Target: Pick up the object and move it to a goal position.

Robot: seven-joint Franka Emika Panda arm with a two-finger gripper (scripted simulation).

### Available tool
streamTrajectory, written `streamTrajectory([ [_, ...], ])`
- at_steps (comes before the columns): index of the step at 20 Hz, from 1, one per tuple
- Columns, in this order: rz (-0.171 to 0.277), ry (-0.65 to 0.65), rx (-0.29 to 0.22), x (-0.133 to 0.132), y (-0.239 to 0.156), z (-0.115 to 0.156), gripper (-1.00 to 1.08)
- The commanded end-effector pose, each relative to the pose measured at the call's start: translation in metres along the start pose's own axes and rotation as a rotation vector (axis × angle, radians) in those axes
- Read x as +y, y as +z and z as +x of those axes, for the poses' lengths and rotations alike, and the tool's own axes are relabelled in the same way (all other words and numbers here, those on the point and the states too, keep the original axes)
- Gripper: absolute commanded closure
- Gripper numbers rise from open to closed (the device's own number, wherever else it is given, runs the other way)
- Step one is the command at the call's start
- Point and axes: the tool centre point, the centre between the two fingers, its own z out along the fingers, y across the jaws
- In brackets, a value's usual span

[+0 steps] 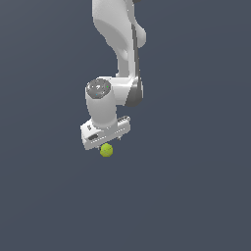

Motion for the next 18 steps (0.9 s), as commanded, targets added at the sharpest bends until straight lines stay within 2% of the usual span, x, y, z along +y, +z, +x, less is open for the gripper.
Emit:
streamTrajectory([
  [1,0.001,-0.042,-0.002,0.005,0.007,-0.004,-0.92],
  [9,0.005,-0.114,-0.006,0.015,0.021,-0.013,-0.92],
  [18,0.006,-0.120,-0.006,0.016,0.029,-0.014,-0.92],
])
